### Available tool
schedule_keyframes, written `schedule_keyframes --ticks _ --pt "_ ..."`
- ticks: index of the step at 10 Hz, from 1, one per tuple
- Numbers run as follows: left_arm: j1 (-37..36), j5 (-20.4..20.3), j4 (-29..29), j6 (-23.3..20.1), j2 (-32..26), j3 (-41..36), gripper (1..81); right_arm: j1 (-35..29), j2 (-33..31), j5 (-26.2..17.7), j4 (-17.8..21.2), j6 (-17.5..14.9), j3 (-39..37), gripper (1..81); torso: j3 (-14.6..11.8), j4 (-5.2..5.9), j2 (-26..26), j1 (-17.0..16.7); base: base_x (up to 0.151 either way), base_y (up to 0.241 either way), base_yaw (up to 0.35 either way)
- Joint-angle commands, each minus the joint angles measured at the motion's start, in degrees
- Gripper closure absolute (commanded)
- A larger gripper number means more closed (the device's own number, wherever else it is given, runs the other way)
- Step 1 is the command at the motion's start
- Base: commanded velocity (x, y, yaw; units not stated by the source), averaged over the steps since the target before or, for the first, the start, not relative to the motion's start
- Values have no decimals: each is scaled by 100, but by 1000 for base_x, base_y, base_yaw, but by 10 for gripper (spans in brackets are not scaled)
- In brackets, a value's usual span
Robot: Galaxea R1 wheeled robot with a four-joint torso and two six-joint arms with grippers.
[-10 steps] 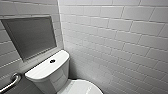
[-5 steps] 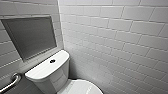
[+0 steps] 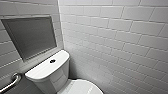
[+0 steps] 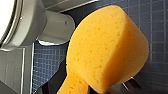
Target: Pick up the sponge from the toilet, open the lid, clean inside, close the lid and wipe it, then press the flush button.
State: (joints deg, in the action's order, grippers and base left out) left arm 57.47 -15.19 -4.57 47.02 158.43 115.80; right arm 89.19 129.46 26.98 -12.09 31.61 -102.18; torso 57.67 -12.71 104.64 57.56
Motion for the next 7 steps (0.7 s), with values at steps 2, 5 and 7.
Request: schedule_keyframes --ticks 2,5,7 --pt "-951 -315 -87 111 -28 -275 10 -194 -313 -167 -83 38 59 811 -2 0 0 0 0 0 0" --pt "-1109 -485 -96 343 -171 -470 10 -230 -313 -167 -83 82 68 811 0 0 0 0 0 0 0" --pt "-1207 -669 -97 457 -249 -592 10 -230 -331 -167 -91 91 77 811 2 0 0 0 0 0 0"
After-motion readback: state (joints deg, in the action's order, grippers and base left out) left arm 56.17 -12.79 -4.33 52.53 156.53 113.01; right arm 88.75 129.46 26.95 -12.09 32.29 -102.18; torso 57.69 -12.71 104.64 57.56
